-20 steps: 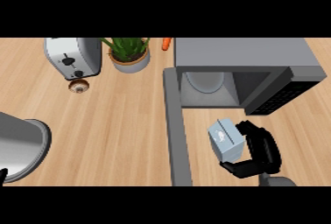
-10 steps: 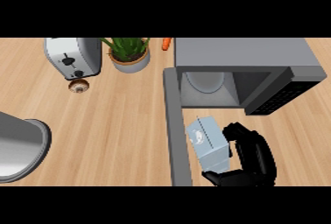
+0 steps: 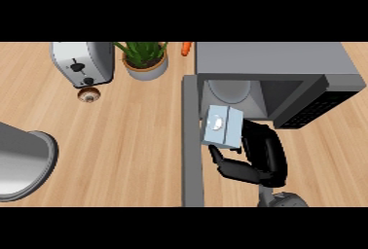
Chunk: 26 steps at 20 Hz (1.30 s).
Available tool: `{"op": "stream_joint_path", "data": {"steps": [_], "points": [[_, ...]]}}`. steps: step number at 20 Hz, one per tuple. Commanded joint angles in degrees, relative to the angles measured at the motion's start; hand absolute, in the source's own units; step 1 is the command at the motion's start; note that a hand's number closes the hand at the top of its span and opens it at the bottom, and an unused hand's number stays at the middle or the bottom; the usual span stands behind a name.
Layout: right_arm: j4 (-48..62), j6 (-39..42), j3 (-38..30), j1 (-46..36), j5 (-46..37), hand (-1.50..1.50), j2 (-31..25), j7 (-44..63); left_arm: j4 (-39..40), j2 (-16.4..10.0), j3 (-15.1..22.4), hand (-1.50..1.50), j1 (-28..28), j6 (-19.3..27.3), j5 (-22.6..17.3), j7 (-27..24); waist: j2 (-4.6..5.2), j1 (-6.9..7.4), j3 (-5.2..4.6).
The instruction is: Pick up the milk, place it into the microwave and close the microwave
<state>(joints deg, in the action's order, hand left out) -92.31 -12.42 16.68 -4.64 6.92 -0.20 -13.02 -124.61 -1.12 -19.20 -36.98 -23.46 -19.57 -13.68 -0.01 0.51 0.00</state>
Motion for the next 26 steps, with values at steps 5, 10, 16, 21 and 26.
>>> {"op": "stream_joint_path", "data": {"steps": [5, 10, 16, 21, 26], "points": [[17.9, -8.0, -6.1, -13.4, -2.5, 1.5, 0.2, -2.2, 1.7, -1.3, -3.5, -1.5, 1.4, -2.6, -1.0, 0.1, 0.14, 0.44, 0.01], [31.0, -10.9, -10.7, -24.8, -0.5, 1.5, 0.2, -2.0, 4.2, -3.5, -5.7, -1.5, 4.2, -3.3, -2.7, 2.0, 0.25, 0.61, 0.02], [49.6, -6.4, -15.6, -30.9, 3.1, 1.5, 0.2, -14.5, 7.2, -2.0, -6.9, -1.5, 4.3, -5.9, -1.8, -0.7, 0.32, 0.92, 0.04], [62.8, -5.1, -20.6, -40.3, 0.5, 1.5, -2.2, -20.5, 6.6, -1.0, -5.2, -1.5, 5.6, -5.7, 0.2, 0.4, 0.72, 1.64, 0.07], [69.8, -6.0, -22.5, -42.5, -0.8, 1.5, -2.8, -30.9, 10.8, -2.8, -6.5, -1.5, 9.7, -5.6, 0.7, 0.6, 0.89, 1.69, 0.07]]}}
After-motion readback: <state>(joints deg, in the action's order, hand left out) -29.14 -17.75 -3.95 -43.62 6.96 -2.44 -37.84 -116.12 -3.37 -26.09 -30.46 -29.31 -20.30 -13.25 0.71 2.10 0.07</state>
